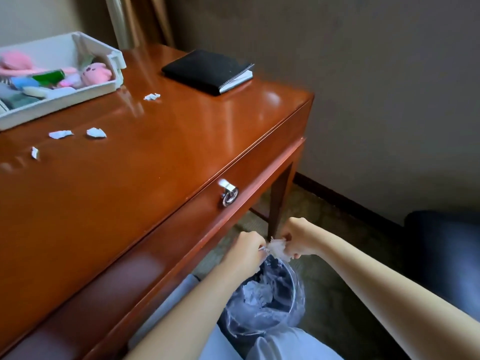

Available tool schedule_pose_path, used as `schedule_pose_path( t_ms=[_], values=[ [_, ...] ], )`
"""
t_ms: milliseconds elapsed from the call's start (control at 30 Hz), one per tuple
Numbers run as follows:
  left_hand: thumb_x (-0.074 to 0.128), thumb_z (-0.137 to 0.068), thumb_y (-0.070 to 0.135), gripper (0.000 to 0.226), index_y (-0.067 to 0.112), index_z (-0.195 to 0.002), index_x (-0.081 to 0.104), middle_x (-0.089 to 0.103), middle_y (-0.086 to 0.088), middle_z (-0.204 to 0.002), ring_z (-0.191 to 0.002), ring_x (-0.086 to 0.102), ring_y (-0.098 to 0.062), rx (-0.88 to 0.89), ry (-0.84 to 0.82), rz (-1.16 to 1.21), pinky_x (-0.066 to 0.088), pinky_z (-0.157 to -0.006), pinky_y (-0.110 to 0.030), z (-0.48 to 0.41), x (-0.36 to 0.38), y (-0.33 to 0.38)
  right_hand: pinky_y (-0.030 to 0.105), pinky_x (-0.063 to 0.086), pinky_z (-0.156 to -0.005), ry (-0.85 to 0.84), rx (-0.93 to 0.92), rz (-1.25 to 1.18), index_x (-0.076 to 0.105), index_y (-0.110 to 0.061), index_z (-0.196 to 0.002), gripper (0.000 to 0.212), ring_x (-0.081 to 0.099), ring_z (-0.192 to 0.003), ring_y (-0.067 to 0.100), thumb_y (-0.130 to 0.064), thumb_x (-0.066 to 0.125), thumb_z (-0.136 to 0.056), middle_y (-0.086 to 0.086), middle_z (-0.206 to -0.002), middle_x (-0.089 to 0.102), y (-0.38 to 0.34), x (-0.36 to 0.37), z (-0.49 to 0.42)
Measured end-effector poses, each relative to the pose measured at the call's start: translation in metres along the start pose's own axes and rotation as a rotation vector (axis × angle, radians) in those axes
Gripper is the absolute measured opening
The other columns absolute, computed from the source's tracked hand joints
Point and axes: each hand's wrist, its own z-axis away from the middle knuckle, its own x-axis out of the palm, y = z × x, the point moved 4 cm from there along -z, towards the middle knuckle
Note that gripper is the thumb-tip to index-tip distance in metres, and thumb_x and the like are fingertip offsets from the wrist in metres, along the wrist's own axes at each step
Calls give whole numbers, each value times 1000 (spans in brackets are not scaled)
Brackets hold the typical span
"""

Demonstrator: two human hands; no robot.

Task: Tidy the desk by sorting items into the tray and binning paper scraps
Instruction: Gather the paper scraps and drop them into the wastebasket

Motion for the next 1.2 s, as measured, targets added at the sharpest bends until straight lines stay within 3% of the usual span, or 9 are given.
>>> schedule_pose_path(
  t_ms=[100, 200, 300, 367, 433, 500, 800, 967, 1200],
  values=[
    [50, -95, 14, 23, 9, -73, 55, 46, -6, -72, -71, 43, -26, -47, -43, 8, 37, -61, -31, -14, 22, -13, 28, 55, -63, -46, 46, 13, 63, -11, -71, 15, 69, -90, 27, 3, 59, -75, 11, -82, 71, 4, 22, -13],
    [48, -94, 8, 19, 14, -78, 56, 48, -9, -79, -68, 40, -26, -94, -52, 3, 35, -60, -32, -25, 36, -22, 19, 42, -49, -92, 114, -4, 44, -16, -53, 31, 63, -73, 23, -1, 58, -76, 6, -72, 64, 9, 43, -26],
    [52, -93, 10, 10, 16, -86, 56, 53, -12, -86, -71, 43, -25, -114, -64, 25, 37, -63, -31, -30, 44, -28, 19, 39, -44, -108, 154, -70, 50, -11, -59, 20, 56, -60, 18, -7, 60, -76, 5, -65, 56, 11, 57, -33],
    [55, -92, 12, 13, 11, -104, 60, 62, -13, -99, -82, 57, -30, -120, -71, 36, 44, -67, -32, -31, 49, -31, 25, 48, -53, -98, 156, -97, 63, -6, -84, 7, 64, -74, 25, -11, 61, -80, 7, -76, 58, 11, 61, -34],
    [54, -91, 10, 24, 10, -115, 57, 62, -12, -109, -95, 62, -30, -117, -82, 26, 49, -74, -36, -29, 52, -33, 31, 53, -70, -92, 157, -113, 63, -3, -109, 27, 68, -90, 30, -16, 59, -86, 13, -100, 65, 12, 63, -34],
    [54, -92, 12, 28, 11, -120, 56, 60, -12, -116, -102, 60, -30, -103, -110, 2, 50, -83, -38, -26, 52, -33, 33, 53, -77, -59, 145, -117, 61, -5, -117, 33, 67, -91, 31, -17, 59, -87, 16, -114, 64, 13, 59, -33],
    [54, -93, 17, 18, 11, -109, 60, 61, -9, -107, -96, 60, -29, 44, -89, -18, 46, -75, -32, 3, 7, -10, 41, 56, -86, 53, 45, -68, 70, -10, -101, 24, 66, -98, 30, -17, 59, -81, 14, -106, 69, -4, 15, -5],
    [56, -92, 23, 28, 20, -120, 58, 62, -2, -122, -108, 60, -21, 175, -17, -46, 50, -94, -40, 36, -48, 8, 35, 57, -85, 162, -126, -20, 67, -14, -109, 23, 67, -94, 22, -15, 60, -88, 6, -106, 70, -36, -36, 32],
    [57, -92, 21, 27, 22, -119, 61, 65, 4, -118, -105, 61, -10, 287, 151, -1, 51, -94, -28, 94, -136, 21, 30, 57, -81, 320, -371, 12, 69, -16, -107, 22, 67, -90, 16, -14, 62, -86, 2, -103, 71, -100, -99, 86]
  ],
)
